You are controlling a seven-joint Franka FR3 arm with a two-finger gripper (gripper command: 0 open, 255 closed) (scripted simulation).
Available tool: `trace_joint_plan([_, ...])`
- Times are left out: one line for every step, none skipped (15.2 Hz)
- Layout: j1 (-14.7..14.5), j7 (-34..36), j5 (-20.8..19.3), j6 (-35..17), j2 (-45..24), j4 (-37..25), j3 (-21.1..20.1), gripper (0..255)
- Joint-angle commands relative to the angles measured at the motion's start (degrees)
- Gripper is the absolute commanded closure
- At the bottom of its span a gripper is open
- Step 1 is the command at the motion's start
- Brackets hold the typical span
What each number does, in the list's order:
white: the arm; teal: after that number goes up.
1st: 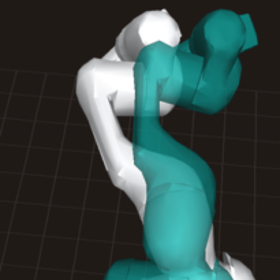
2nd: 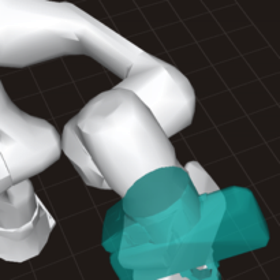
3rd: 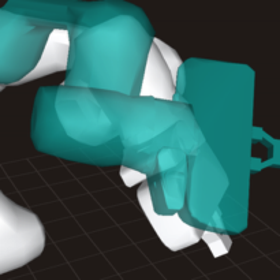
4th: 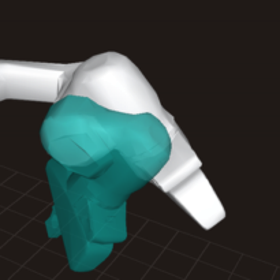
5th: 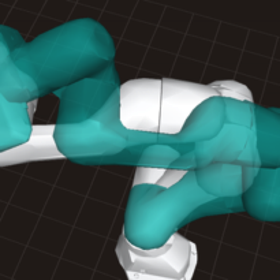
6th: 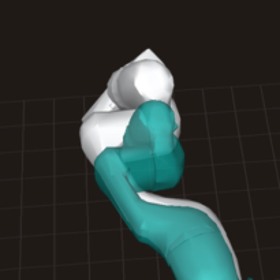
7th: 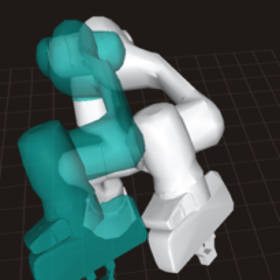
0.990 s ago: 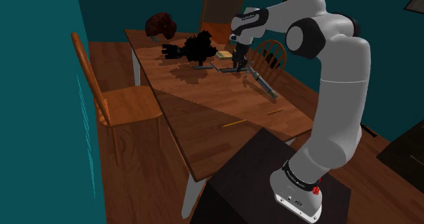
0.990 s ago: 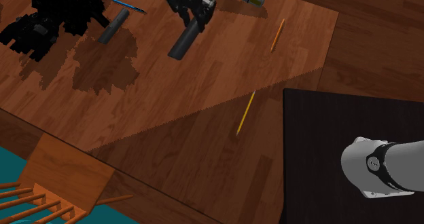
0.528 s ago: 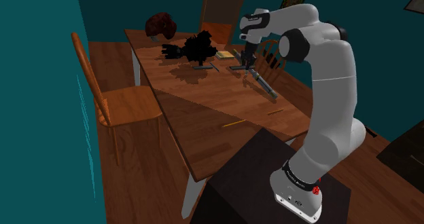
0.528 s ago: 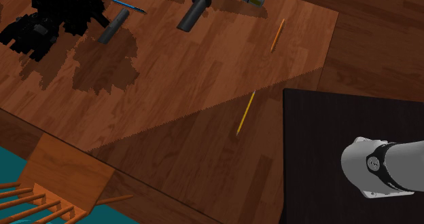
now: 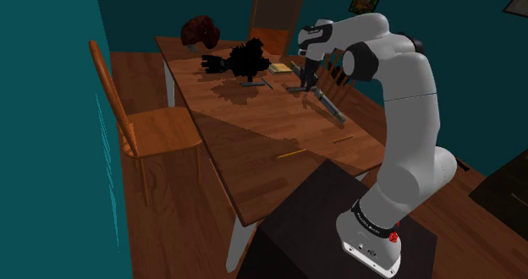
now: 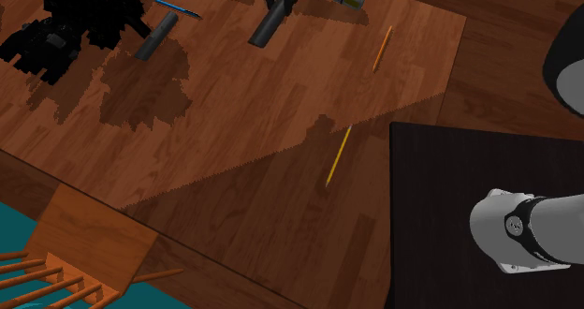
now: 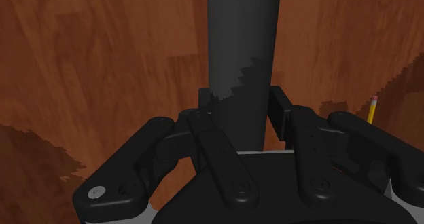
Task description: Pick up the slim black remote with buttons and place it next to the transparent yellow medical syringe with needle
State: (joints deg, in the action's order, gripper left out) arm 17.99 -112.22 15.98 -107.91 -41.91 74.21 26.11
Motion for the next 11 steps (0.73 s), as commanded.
trace_joint_plan([-0.05,-0.06,0.26,-1.34,-0.64,0.70,-0.20,255])
trace_joint_plan([-0.04,-0.12,0.37,-1.91,-0.93,1.01,-0.28,255])
trace_joint_plan([-0.03,-0.18,0.49,-2.48,-1.22,1.30,-0.37,255])
trace_joint_plan([-0.02,-0.24,0.61,-3.05,-1.53,1.58,-0.46,255])
trace_joint_plan([0.00,-0.30,0.74,-3.60,-1.85,1.83,-0.56,255])
trace_joint_plan([0.03,-0.36,0.86,-4.15,-2.18,2.07,-0.65,255])
trace_joint_plan([0.06,-0.42,0.99,-4.70,-2.52,2.29,-0.75,255])
trace_joint_plan([0.09,-0.48,1.12,-5.23,-2.86,2.50,-0.85,255])
trace_joint_plan([0.13,-0.54,1.25,-5.76,-3.22,2.68,-0.95,255])
trace_joint_plan([0.17,-0.59,1.38,-6.28,-3.59,2.86,-1.06,255])
trace_joint_plan([0.21,-0.65,1.51,-6.80,-3.96,3.01,-1.17,255])
